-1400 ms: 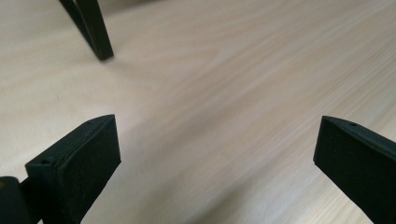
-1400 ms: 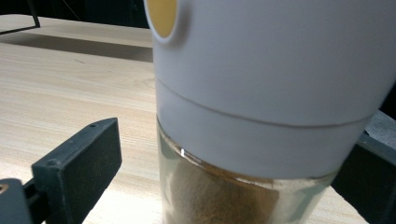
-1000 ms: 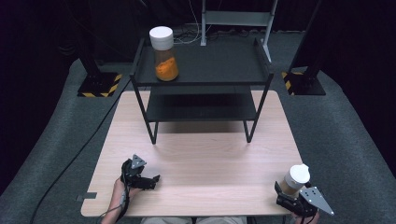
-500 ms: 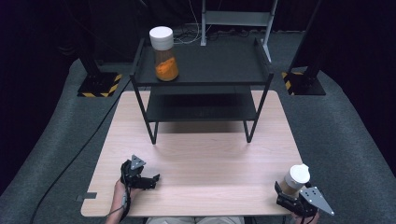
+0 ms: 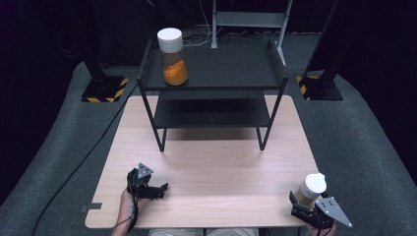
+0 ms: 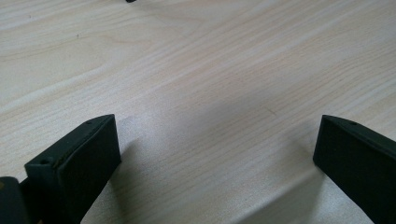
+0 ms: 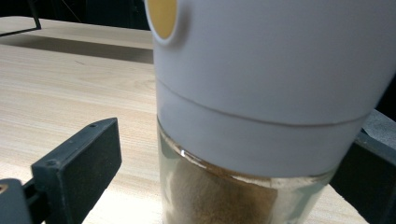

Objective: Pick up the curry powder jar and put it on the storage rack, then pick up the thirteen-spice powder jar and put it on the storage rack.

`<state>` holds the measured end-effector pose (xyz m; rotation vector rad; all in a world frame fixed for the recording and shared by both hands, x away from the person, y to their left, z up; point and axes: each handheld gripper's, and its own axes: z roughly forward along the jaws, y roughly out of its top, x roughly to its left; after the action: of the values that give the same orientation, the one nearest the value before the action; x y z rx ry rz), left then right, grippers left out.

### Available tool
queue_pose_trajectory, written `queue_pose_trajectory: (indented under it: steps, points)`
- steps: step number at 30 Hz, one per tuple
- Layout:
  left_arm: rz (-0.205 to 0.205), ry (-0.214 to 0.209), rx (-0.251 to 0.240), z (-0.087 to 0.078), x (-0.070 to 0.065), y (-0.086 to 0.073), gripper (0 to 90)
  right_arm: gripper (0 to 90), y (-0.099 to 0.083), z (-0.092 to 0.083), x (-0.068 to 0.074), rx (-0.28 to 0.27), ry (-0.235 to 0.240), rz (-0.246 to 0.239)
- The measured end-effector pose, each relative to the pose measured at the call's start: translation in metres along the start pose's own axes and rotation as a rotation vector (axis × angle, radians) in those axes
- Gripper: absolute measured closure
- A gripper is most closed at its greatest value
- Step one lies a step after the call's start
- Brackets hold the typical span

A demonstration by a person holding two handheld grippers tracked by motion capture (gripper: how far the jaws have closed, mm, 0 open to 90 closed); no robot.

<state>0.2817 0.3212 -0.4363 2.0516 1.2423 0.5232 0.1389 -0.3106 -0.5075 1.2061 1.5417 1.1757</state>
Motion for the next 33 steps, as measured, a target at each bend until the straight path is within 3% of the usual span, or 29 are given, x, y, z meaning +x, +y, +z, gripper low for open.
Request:
queue_pose_trajectory:
  steps: [15,18,21,27,33]
  points:
    - [-0.012,0.013,0.001,0.0,-0.001,0.0,0.0,0.0,0.001,-0.002,0.0,0.001,-0.009,0.008]
    - [-0.014,0.013,0.001,0.0,-0.001,0.0,0.0,0.0,0.001,-0.002,-0.002,-0.004,-0.009,0.02]
    - [-0.014,0.012,0.001,0.0,-0.001,0.0,0.0,0.0,0.003,-0.003,-0.009,-0.012,0.015,0.064]
    - [-0.014,0.012,0.001,0.0,-0.001,0.0,0.0,0.0,0.008,-0.002,-0.008,-0.007,0.024,0.076]
    - [-0.015,0.013,0.001,0.0,-0.001,0.0,0.0,0.0,0.017,0.004,-0.012,0.037,0.024,0.093]
